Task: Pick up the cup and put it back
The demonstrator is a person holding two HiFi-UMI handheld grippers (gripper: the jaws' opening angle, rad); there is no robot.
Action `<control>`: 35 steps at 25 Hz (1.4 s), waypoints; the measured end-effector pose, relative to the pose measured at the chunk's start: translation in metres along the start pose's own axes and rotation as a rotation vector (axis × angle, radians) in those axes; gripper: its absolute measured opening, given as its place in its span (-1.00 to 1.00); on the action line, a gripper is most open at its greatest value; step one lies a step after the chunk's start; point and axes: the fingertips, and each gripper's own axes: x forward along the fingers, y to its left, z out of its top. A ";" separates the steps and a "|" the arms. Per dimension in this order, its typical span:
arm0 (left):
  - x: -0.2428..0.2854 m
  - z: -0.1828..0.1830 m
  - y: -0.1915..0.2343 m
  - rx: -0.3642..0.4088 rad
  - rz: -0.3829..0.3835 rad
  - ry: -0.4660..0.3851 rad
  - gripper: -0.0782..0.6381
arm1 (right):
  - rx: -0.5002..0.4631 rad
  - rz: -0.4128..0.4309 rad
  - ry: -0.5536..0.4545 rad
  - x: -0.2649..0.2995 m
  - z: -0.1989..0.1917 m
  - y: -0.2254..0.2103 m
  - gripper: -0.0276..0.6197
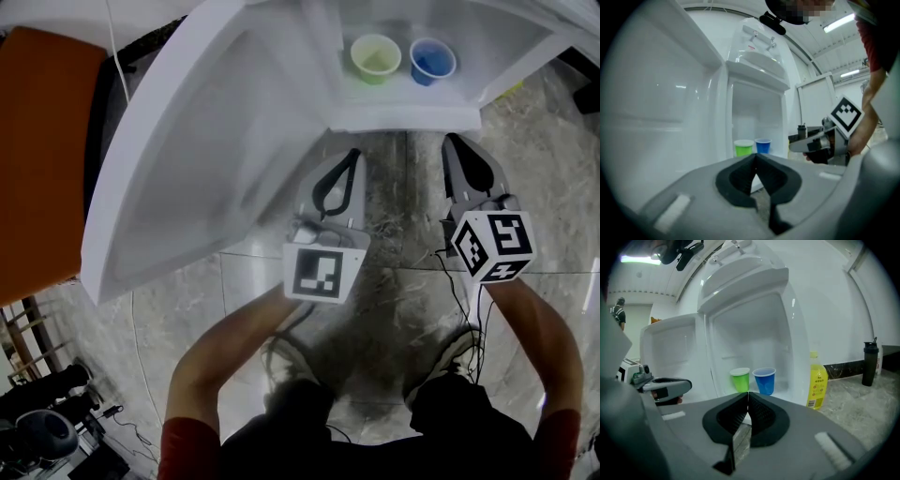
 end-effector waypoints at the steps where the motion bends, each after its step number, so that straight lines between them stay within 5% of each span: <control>1: 0.000 0.000 0.000 -0.002 0.001 0.002 -0.78 | -0.001 -0.002 -0.001 0.002 0.000 -0.001 -0.91; 6: 0.003 -0.003 0.000 -0.012 0.004 0.010 -0.78 | -0.020 -0.004 -0.009 0.014 0.003 -0.005 -0.90; 25: 0.018 -0.032 0.010 -0.079 0.024 0.073 -0.78 | -0.031 -0.081 -0.032 0.096 0.014 -0.042 -0.05; 35: 0.020 -0.045 0.008 -0.102 0.025 0.099 -0.78 | -0.027 -0.084 -0.038 0.127 0.021 -0.056 0.04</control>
